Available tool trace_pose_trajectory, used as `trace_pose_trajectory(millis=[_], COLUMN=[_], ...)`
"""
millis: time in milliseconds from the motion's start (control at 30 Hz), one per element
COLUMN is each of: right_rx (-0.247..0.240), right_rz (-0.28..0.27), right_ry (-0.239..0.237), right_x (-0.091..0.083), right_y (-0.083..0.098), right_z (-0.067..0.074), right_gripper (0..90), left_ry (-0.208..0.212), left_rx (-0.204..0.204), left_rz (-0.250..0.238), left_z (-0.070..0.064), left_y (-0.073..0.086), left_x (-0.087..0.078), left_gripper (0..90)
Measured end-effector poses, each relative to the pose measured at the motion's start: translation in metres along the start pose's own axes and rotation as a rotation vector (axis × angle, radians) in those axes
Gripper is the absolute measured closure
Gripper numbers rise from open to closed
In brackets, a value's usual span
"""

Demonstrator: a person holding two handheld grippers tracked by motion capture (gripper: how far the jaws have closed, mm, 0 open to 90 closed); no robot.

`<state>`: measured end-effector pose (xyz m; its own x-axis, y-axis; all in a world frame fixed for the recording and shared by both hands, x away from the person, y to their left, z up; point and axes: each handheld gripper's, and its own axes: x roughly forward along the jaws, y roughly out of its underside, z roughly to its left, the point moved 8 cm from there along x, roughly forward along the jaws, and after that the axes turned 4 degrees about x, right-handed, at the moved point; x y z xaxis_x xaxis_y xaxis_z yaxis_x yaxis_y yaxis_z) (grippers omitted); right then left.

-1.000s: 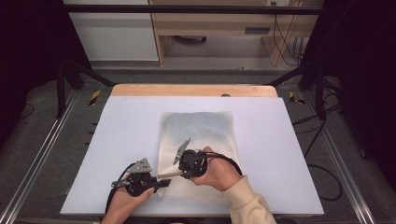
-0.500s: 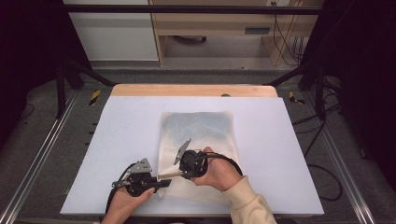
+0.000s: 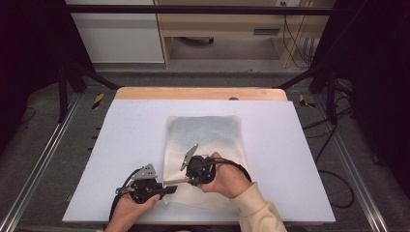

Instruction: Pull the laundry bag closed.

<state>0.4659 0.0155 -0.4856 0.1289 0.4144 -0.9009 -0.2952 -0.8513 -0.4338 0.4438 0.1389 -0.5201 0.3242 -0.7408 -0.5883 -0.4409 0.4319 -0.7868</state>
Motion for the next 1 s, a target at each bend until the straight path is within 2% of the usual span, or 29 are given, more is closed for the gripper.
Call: trace_pose_trajectory(millis=[1000], right_rx=[0.006], right_rz=[0.002], right_ry=[0.004], right_x=[-0.0027], right_y=[0.0061], right_z=[-0.0001], right_gripper=[82.0], left_ry=[0.002], left_rx=[0.011], left_rz=[0.0], left_z=[-0.0007], left_y=[-0.0012], left_x=[-0.0009], left_gripper=[85.1])
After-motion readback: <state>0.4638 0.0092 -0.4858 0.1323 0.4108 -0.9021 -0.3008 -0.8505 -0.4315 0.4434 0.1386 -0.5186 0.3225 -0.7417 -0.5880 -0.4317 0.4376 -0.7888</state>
